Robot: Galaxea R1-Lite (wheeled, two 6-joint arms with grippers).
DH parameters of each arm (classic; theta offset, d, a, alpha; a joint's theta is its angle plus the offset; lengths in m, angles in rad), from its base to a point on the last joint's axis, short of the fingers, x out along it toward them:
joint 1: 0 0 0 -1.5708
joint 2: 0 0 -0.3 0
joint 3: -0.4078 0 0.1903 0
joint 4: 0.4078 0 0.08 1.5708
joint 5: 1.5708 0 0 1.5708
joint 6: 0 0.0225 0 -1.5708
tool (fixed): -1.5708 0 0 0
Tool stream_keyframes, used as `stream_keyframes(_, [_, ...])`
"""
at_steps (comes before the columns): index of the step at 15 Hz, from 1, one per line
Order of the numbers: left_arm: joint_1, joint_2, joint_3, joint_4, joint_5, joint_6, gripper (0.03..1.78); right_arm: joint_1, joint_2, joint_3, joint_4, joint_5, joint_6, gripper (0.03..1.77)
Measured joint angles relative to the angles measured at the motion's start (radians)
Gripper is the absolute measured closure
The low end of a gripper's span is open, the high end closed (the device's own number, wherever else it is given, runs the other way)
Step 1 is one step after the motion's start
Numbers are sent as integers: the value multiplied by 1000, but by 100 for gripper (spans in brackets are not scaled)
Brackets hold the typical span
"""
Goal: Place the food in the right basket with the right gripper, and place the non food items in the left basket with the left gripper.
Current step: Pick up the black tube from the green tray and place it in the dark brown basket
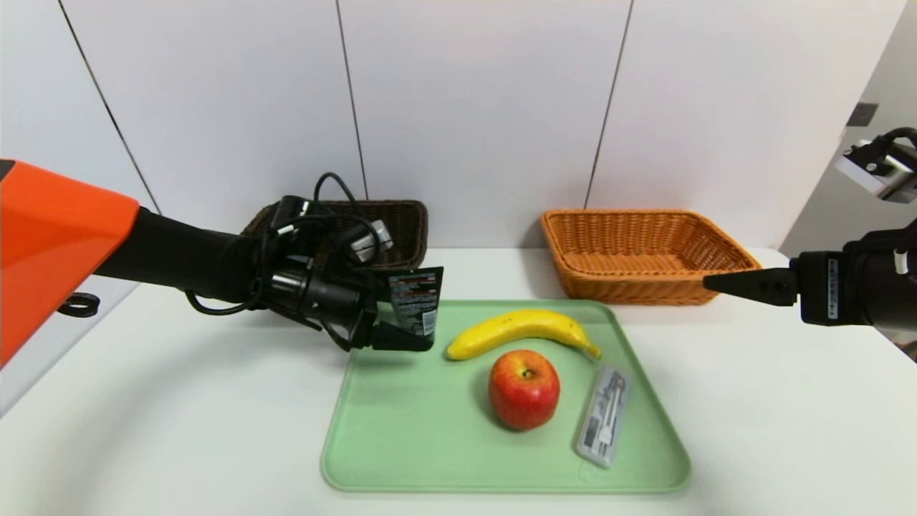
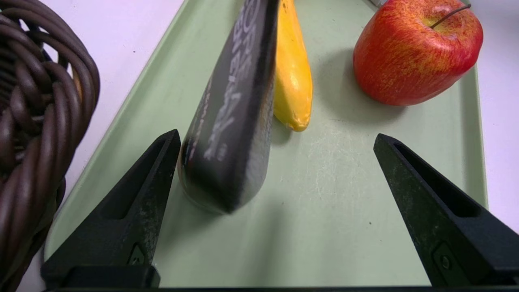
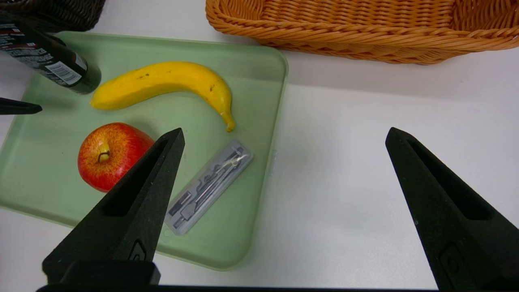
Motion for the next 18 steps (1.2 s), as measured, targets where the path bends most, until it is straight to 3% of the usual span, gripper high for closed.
stream_keyframes(11, [-17, 40, -42, 0, 0, -6, 15, -4, 0, 7, 0, 0, 0, 9])
stream_keyframes(14, [-21, 46, -46, 0, 0, -13, 66, -4, 0, 7, 0, 0, 1, 9])
stream_keyframes(18, [-21, 46, -47, 0, 0, -16, 110, -4, 0, 10, 0, 0, 3, 9])
